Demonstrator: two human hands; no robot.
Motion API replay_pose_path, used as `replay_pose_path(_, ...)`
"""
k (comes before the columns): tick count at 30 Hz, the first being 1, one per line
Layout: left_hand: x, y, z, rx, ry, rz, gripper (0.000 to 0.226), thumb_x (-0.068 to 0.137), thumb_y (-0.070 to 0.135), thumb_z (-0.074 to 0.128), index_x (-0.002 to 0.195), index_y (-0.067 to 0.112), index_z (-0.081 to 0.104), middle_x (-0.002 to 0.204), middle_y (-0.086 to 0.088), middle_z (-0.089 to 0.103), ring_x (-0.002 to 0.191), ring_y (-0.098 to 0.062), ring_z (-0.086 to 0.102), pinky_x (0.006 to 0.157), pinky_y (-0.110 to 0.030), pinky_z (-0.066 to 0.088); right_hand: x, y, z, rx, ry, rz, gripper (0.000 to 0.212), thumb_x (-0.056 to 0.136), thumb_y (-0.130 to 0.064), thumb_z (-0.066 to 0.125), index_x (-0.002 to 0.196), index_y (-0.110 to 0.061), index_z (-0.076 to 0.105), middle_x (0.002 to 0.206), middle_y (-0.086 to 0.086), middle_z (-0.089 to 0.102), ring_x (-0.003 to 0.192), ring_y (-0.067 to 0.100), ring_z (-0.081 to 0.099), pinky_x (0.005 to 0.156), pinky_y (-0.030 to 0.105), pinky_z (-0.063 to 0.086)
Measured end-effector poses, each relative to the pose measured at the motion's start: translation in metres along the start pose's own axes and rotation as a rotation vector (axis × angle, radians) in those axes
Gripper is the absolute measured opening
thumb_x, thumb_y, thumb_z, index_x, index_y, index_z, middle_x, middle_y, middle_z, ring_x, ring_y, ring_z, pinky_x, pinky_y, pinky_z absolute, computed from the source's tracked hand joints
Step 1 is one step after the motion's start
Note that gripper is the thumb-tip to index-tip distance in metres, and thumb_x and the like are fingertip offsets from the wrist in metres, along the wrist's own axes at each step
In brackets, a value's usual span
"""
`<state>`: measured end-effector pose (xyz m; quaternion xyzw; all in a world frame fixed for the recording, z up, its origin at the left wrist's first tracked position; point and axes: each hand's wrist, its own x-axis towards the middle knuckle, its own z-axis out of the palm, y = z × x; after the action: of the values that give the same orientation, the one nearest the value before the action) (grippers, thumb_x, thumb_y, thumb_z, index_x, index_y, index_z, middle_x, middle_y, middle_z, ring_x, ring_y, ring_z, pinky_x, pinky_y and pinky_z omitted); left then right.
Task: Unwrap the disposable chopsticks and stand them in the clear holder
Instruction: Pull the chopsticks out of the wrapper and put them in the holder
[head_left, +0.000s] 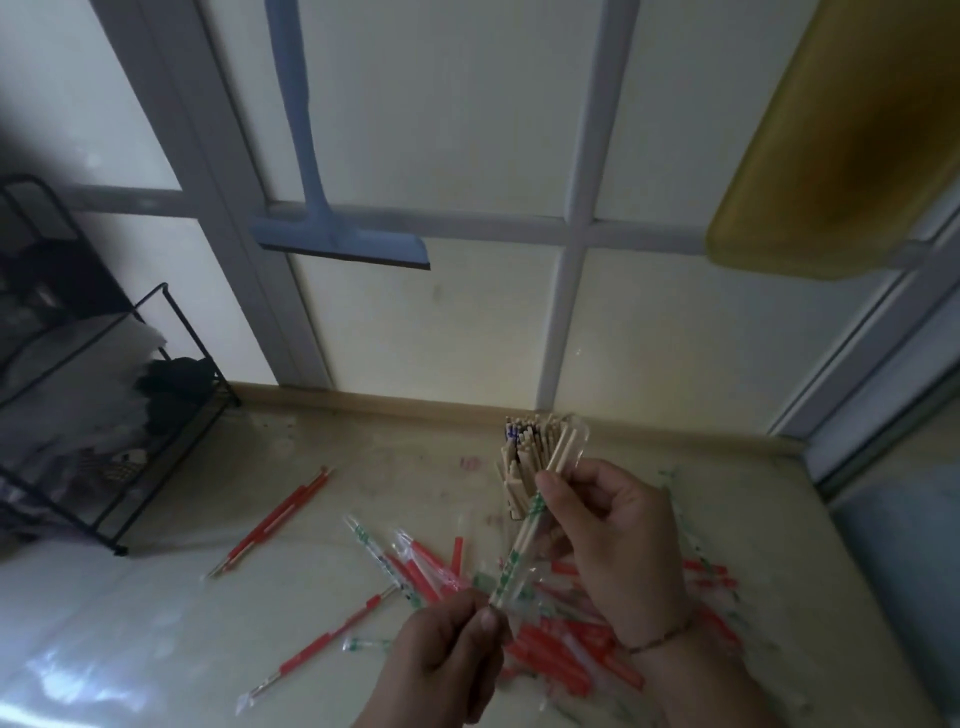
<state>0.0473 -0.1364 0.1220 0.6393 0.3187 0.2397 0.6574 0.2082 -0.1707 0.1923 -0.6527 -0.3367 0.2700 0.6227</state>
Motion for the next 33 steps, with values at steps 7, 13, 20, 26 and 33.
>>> replay_pose_path(7, -0.004, 0.007, 0.015, 0.020, -0.028, 0.015, 0.033, 0.091, 0.042, 0.052, 0.073, 0.015, 0.060, 0.048, -0.006, 0.051, 0.043, -0.018, 0.043, 0.047, -0.024, 0.032, -0.004, -0.002, -0.018, -0.050, 0.006, -0.050, 0.015, 0.084, -0.020, 0.069, 0.072, -0.013, 0.068, 0.059, 0.007, 0.069, 0.048, 0.019, 0.065, 0.047, 0.028, 0.055)
replay_pose_path(13, -0.003, 0.011, 0.026, -0.029, -0.031, -0.023, 0.044, 0.089, 0.036, 0.051, 0.080, -0.008, 0.050, 0.047, -0.003, 0.045, 0.039, -0.014, 0.035, 0.045, -0.021, 0.027, -0.006, -0.007, -0.029, -0.062, 0.020, -0.086, 0.015, 0.086, -0.017, 0.068, 0.073, -0.010, 0.068, 0.060, 0.003, 0.071, 0.050, 0.016, 0.067, 0.046, 0.023, 0.053)
replay_pose_path(20, -0.007, 0.019, 0.037, -0.124, -0.064, -0.072, 0.037, 0.088, 0.034, 0.052, 0.076, -0.001, 0.052, 0.046, -0.005, 0.044, 0.035, -0.012, 0.035, 0.042, -0.018, 0.026, -0.009, -0.002, -0.033, -0.042, 0.029, -0.050, 0.013, 0.087, -0.017, 0.067, 0.076, -0.010, 0.069, 0.063, 0.004, 0.072, 0.053, 0.015, 0.069, 0.049, 0.024, 0.055)
replay_pose_path(26, 0.002, 0.055, 0.040, -0.289, -0.235, -0.144, 0.031, 0.096, 0.033, 0.054, 0.083, 0.006, 0.063, 0.060, -0.015, 0.057, 0.042, -0.019, 0.053, 0.044, -0.024, 0.038, 0.025, -0.008, -0.032, -0.075, 0.017, 0.005, 0.013, 0.088, -0.019, 0.067, 0.079, -0.010, 0.071, 0.063, 0.002, 0.072, 0.053, 0.014, 0.068, 0.053, 0.032, 0.059)
replay_pose_path(33, 0.016, 0.073, 0.037, -0.430, -0.234, -0.248, 0.026, 0.089, 0.026, 0.050, 0.089, 0.001, 0.060, 0.063, -0.013, 0.059, 0.047, -0.019, 0.056, 0.046, -0.025, 0.049, 0.054, -0.009, -0.023, -0.130, -0.020, 0.065, 0.019, 0.089, -0.017, 0.068, 0.071, -0.010, 0.068, 0.053, 0.000, 0.068, 0.048, 0.017, 0.067, 0.049, 0.031, 0.057)
